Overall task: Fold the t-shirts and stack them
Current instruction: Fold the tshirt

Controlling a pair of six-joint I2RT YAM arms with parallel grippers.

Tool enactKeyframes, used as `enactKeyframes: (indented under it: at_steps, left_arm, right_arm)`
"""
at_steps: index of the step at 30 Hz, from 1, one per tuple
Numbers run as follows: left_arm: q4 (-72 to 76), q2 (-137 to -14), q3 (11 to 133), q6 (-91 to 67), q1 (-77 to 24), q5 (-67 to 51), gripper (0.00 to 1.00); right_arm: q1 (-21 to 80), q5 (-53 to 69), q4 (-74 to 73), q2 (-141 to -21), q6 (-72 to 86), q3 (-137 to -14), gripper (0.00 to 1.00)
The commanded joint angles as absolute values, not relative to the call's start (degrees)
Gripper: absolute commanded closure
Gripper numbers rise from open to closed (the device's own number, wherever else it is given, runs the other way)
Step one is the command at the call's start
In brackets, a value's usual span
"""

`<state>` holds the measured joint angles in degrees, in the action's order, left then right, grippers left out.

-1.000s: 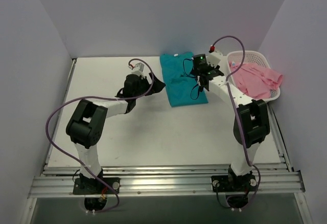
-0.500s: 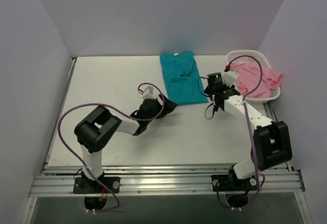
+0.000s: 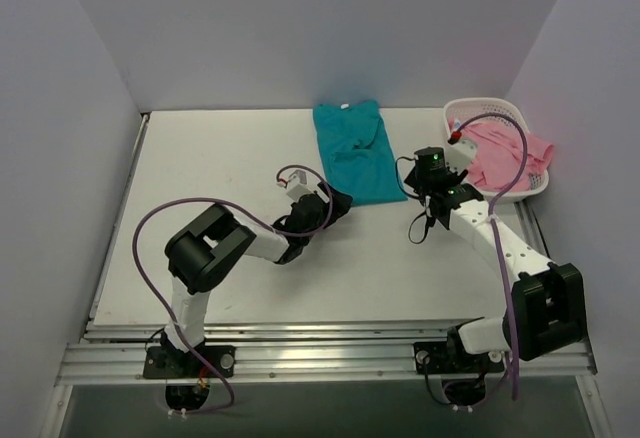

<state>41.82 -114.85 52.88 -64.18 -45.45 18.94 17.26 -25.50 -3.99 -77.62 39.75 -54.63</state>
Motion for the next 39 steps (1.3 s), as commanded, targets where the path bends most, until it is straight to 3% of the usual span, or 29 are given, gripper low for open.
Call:
enactKeyframes:
  at_steps: [1,14,18,19,20,29,30,35,39]
  left_arm:
    - [42.45,-117.5,56.42,-66.18,-45.97,20.92,0.15]
    - [39.9,-121.9,60.38,-67.94,-46.58,23.29,0.22]
    - [40.08,-122.17,60.64,-67.5,-46.58,23.64,0.39]
    - [40.08,-122.25,60.64,-67.5,-46.58,23.73,0.56]
    - [39.99,-122.43,60.82,-67.5,-46.5,23.64,0.62]
    - [39.9,-123.58,60.91,-67.24,-44.91,21.8,0.88]
    - [40.25,-123.23,60.56,-66.8,-44.74,21.62,0.94]
    - [40.96,-118.49,54.94,-65.66,-43.77,21.0,0.98]
    - [42.1,-114.44,50.11,-64.78,-43.68,22.67,0.98]
  right_arm:
    - [16.96,-24.53,-3.34,-77.25,39.2,-53.26,0.49]
    - [16.61,-23.56,-2.29,-78.05,39.2,-52.47,0.49]
    - [16.61,-23.12,-2.02,-78.05,39.29,-52.29,0.55]
    - [16.52,-23.03,-2.11,-78.13,39.37,-52.29,0.55]
    - [16.61,-22.94,-2.02,-78.13,39.37,-52.29,0.55]
    - [16.61,-22.42,-1.93,-78.48,39.9,-51.94,0.57]
    - [16.61,-22.15,-1.85,-78.4,39.99,-51.77,0.58]
    - [19.14,-15.91,-0.53,-78.31,42.62,-50.01,0.59]
    - [24.42,-17.14,1.21,-78.49,45.25,-48.61,0.5]
